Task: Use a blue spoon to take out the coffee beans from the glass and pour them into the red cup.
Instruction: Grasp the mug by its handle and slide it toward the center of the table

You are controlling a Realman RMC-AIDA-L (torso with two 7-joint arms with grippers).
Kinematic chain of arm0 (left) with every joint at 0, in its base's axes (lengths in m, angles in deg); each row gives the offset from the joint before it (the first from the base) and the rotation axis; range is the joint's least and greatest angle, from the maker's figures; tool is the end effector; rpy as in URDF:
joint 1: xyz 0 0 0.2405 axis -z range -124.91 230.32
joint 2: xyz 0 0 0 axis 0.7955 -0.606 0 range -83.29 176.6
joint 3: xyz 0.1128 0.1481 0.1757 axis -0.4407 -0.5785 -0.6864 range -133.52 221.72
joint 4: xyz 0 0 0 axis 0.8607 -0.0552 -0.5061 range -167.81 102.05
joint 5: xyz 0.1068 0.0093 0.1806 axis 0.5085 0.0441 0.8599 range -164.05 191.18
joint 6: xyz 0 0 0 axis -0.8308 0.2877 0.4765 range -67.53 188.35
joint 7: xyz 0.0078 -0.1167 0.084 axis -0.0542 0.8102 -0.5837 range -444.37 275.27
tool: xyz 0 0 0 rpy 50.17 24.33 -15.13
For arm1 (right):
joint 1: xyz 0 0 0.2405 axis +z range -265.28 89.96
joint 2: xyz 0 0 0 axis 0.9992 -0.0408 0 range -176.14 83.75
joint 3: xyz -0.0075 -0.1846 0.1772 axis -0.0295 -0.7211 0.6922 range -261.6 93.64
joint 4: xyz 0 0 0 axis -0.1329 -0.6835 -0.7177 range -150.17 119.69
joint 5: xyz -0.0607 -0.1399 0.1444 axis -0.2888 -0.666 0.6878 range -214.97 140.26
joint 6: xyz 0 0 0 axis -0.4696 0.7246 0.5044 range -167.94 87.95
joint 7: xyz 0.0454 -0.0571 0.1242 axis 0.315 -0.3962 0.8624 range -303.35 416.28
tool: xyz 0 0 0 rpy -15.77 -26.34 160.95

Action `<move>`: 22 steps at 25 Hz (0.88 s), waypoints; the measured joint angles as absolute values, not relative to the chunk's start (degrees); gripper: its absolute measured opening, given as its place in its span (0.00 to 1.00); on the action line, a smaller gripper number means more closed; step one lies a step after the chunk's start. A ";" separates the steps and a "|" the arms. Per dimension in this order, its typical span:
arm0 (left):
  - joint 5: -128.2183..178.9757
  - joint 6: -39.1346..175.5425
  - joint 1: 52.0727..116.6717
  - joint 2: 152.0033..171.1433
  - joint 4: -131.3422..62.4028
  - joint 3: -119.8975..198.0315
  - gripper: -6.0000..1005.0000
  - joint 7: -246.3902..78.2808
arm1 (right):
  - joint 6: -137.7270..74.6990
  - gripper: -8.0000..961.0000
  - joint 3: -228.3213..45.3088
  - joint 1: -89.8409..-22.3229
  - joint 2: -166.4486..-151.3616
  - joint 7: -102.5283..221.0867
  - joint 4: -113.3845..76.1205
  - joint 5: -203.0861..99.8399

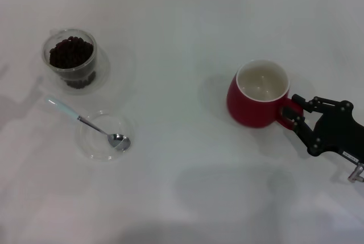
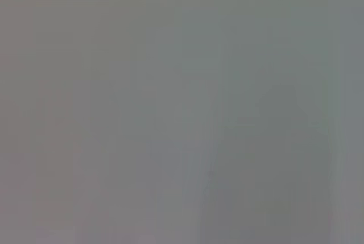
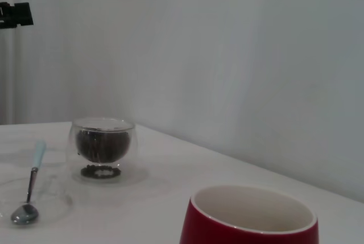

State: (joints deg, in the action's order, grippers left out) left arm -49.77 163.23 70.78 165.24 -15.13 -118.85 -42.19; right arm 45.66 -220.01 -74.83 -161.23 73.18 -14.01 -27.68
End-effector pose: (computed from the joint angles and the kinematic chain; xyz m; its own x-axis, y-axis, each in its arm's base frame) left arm -0.3478 0.2416 0.0552 0.5472 -0.1528 0.8230 0.6979 -0.4596 -0.5493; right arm 0.3653 0.1983 -0.0367 0.8253 -0.0613 -0.5613 -0.4538 -0.6635 -0.5948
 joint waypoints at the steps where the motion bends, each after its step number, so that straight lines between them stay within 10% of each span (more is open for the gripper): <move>1: -49.79 163.24 70.79 165.23 -15.12 -118.85 0.86 -42.20 | 45.64 0.23 -220.08 -74.83 -161.23 73.20 -14.15 -27.74; 22: -49.57 162.60 71.17 165.04 -14.86 -118.85 0.86 -42.20 | 43.36 0.33 -223.99 -75.32 -161.32 76.34 -23.95 -37.71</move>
